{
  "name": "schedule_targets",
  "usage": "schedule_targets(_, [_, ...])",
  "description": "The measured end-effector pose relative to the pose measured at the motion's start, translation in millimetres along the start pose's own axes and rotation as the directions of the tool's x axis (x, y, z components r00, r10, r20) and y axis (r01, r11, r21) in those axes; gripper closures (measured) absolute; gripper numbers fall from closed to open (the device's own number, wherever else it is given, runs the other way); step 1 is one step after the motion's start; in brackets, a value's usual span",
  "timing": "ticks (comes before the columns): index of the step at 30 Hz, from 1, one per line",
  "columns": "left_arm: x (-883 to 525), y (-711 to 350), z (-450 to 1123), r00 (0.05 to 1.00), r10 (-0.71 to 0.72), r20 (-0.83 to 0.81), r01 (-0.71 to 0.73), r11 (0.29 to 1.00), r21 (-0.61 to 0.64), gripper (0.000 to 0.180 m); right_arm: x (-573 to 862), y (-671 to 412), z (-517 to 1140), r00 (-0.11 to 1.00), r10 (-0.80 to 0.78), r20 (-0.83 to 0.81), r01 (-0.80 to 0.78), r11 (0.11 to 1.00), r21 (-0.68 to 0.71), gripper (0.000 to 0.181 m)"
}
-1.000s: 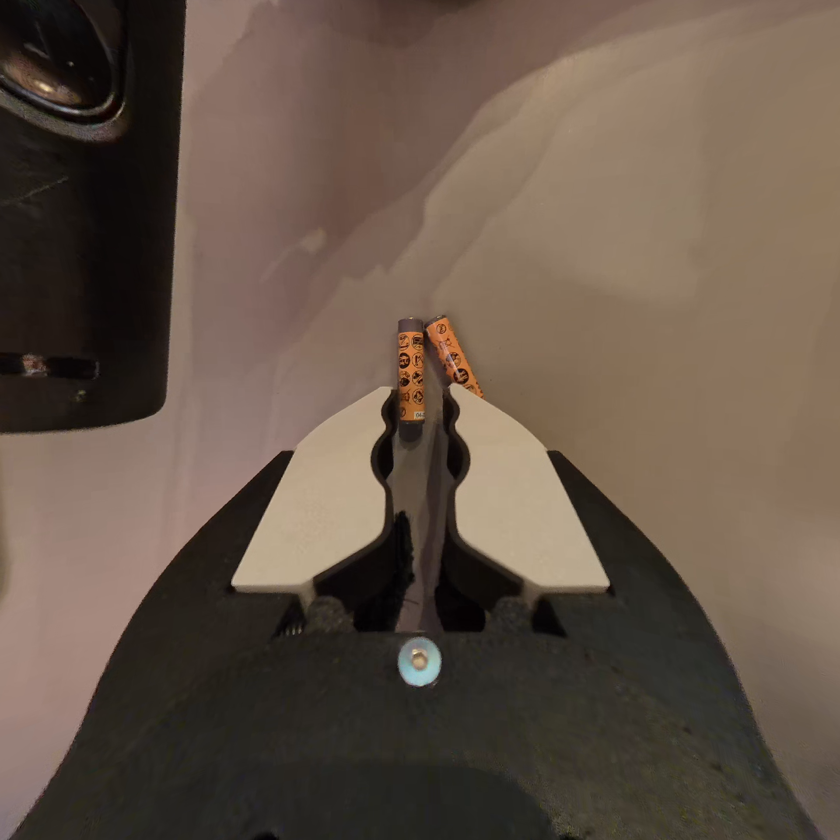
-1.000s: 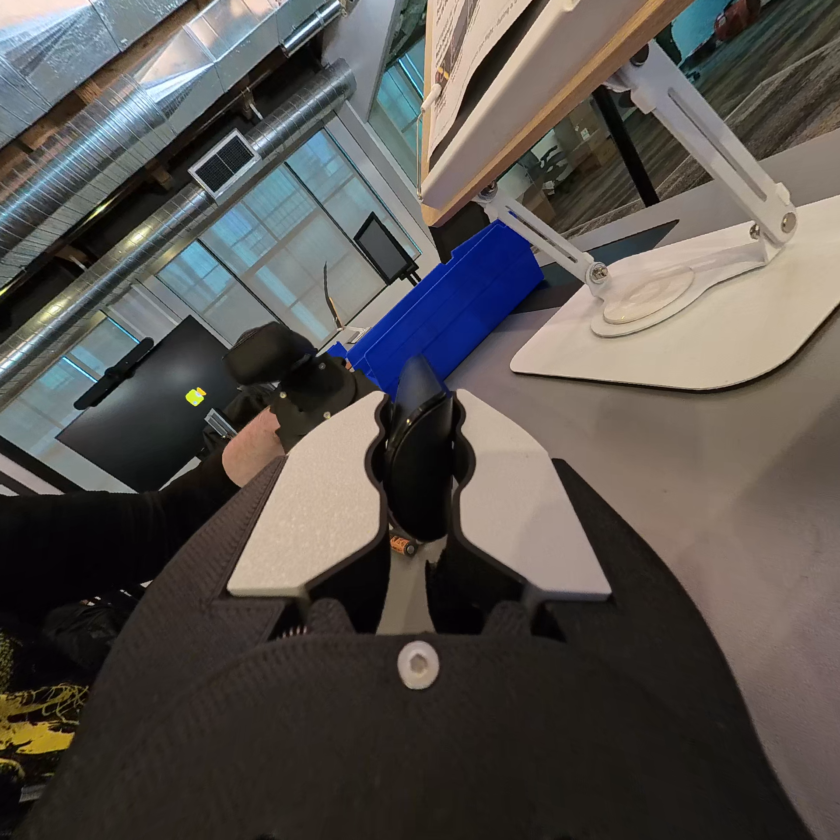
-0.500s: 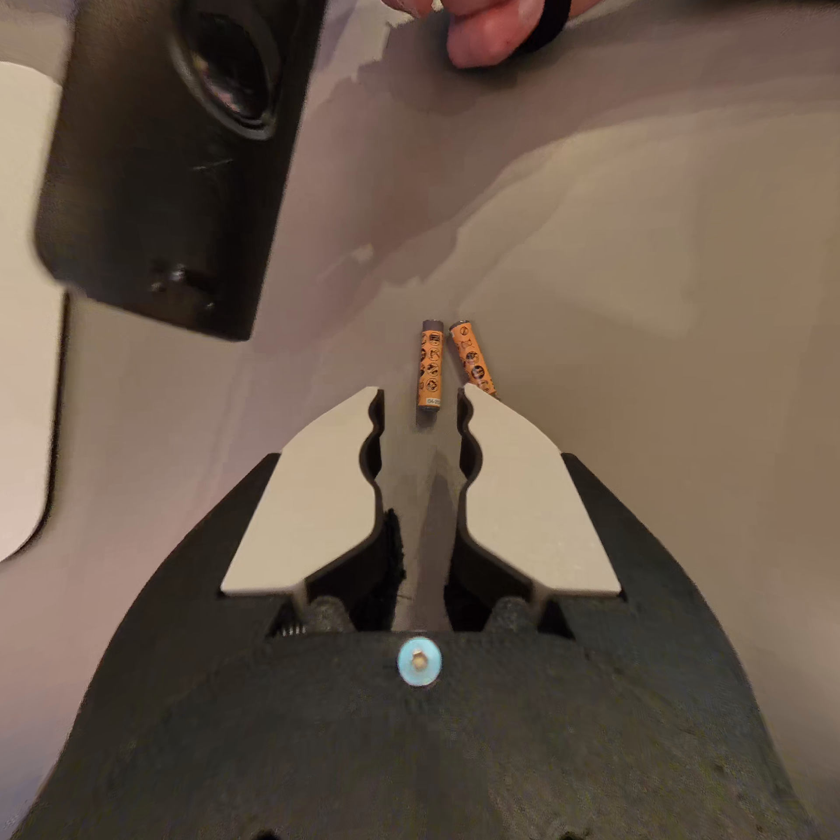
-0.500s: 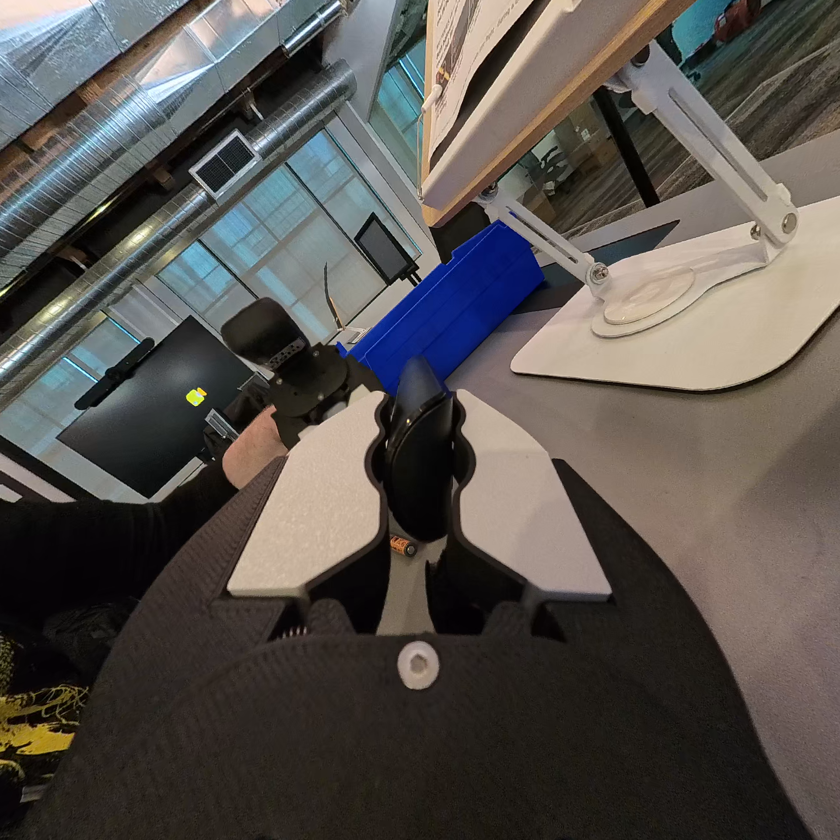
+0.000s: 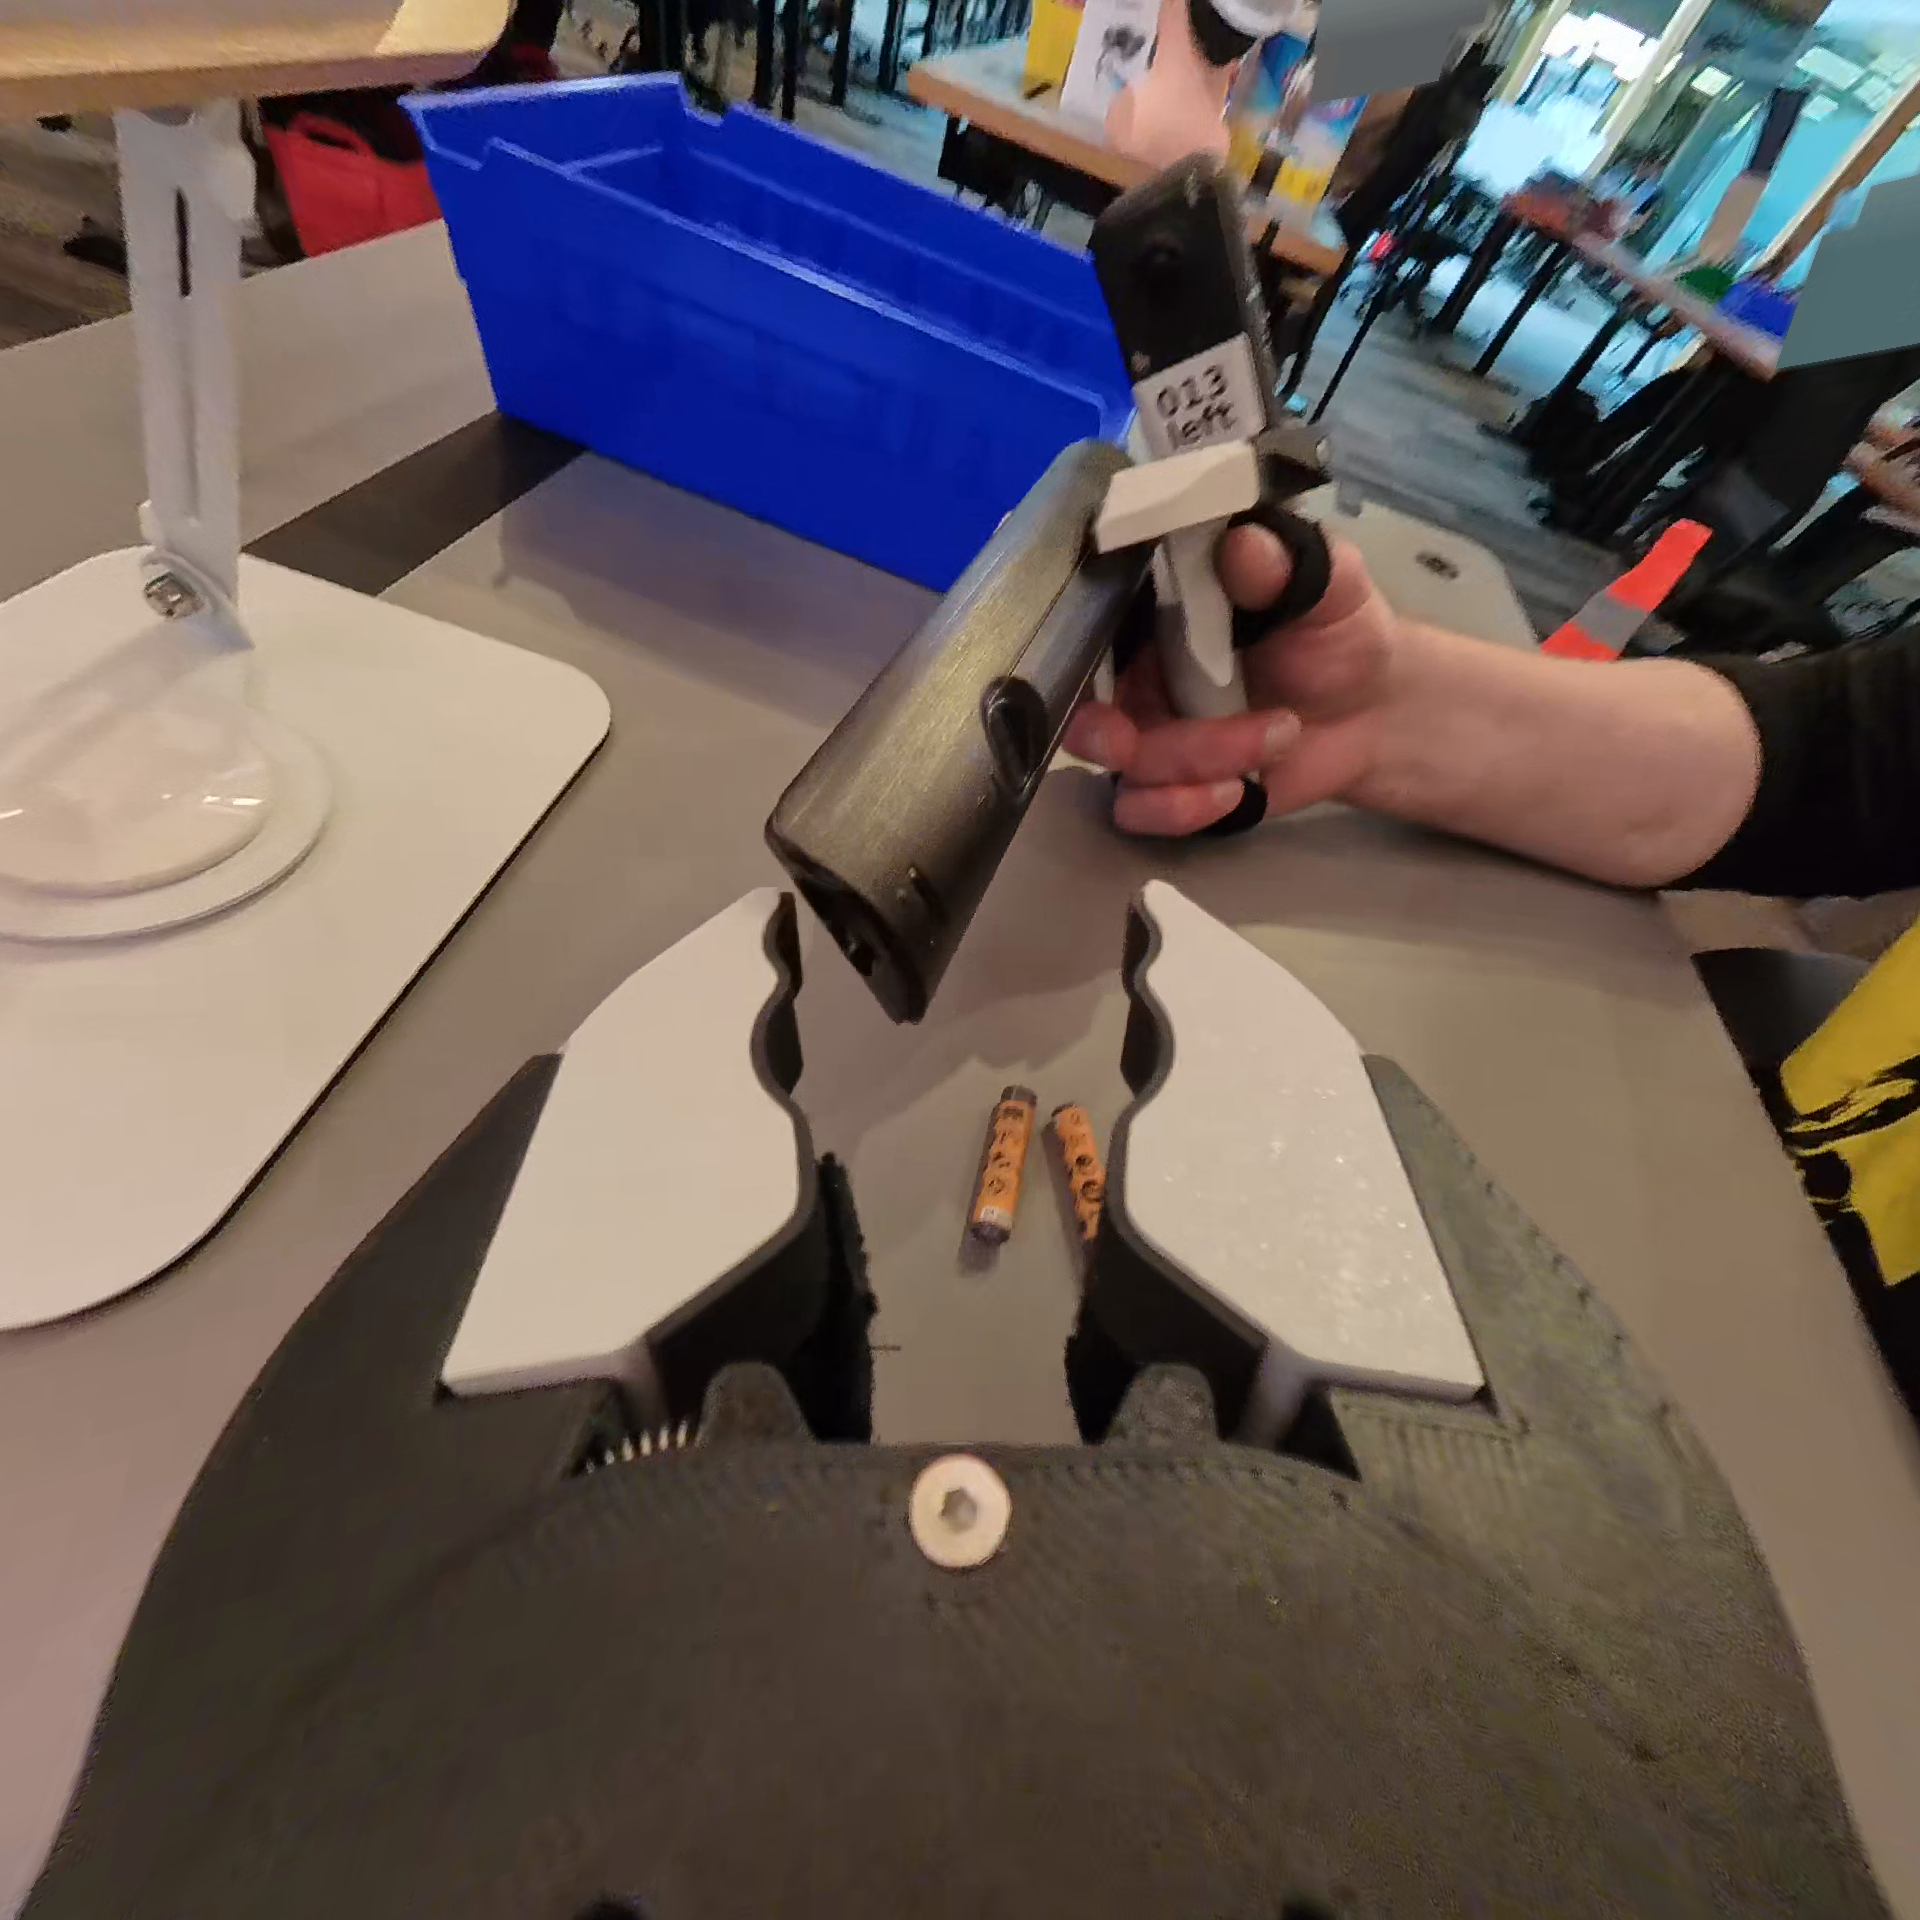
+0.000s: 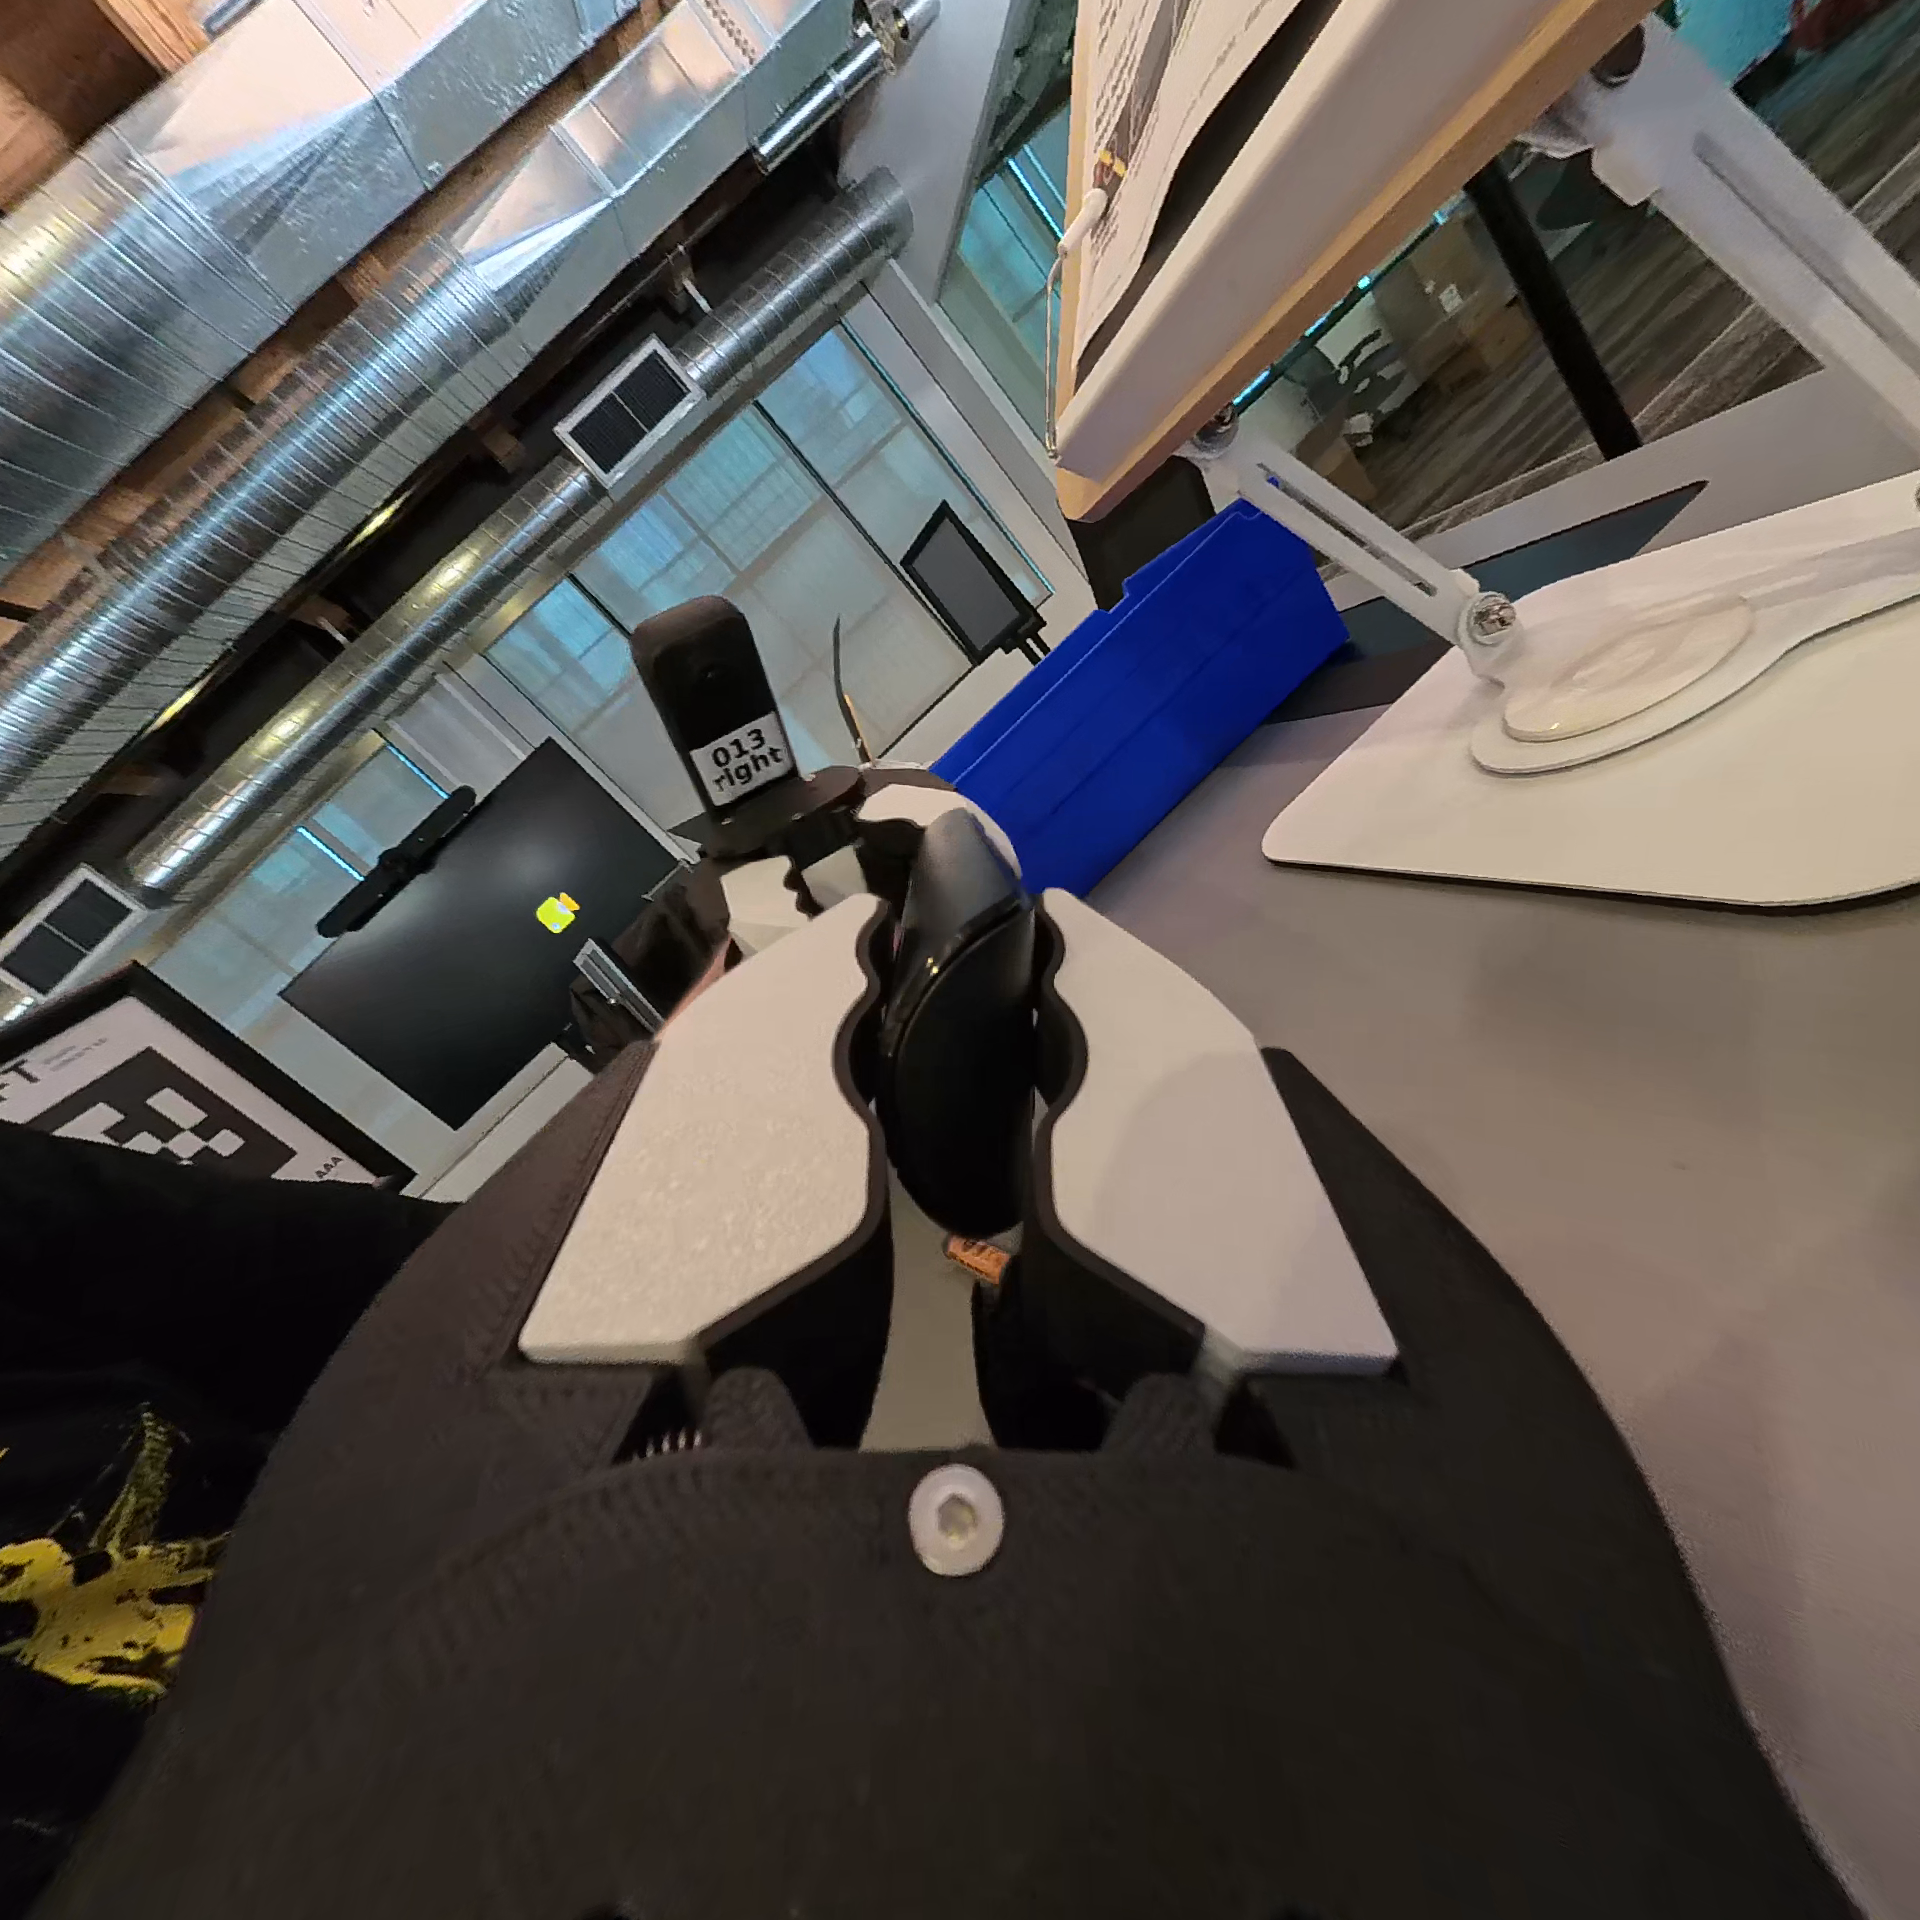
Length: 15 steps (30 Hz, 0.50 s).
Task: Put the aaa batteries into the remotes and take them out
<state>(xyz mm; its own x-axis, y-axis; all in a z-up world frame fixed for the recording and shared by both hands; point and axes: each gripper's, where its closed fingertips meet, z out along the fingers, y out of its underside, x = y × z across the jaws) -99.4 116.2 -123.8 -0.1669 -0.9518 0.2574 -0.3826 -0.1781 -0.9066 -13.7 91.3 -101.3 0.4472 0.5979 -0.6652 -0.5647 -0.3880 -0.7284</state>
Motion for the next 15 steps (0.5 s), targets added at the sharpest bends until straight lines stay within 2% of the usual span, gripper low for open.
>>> schedule_targets(9, [8.3, -14.0, 5.1, 0.979, -0.118, -0.165, 0.142, 0.980, 0.143, 0.146, -9.1, -3.0, -1.4, 0.997, 0.014, 0.080, -0.015, 1.000, 0.011, 0.157])
schedule_targets(15, [12.8, -19.2, 5.5, 0.963, -0.149, -0.223, 0.191, 0.965, 0.179, 0.138, -8.4, -4.1, -2.7, 0.995, 0.032, 0.099, -0.034, 0.999, 0.017, 0.157])
